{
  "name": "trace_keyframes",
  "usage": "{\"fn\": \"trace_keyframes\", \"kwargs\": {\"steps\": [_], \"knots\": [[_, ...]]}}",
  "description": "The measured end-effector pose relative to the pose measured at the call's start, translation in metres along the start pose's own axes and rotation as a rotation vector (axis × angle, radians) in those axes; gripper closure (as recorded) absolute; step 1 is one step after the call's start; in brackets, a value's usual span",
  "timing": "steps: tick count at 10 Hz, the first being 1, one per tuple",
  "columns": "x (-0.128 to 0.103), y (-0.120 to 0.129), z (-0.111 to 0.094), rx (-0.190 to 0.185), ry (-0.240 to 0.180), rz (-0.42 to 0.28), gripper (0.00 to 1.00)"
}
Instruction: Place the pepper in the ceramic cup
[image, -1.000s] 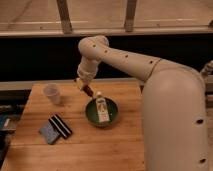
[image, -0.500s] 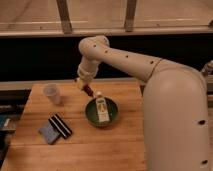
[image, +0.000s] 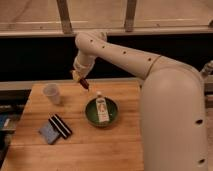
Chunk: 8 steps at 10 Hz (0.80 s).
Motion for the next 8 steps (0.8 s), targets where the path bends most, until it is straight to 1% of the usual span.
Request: {"fn": "trace_keyframes", "kwargs": {"steps": [2,3,6,8], "knots": [[-0.015,0.001,0.004,-0.003,-0.009,-0.026,1.00],[-0.027,0.004,0.008,-0.006,-0.013,-0.046,1.00],[-0.063,0.018,0.008,-0.013,-0.038,-0.113,1.00],[-0.077,0.020,0.008,-0.016,-0.051,-0.142,1.00]]}}
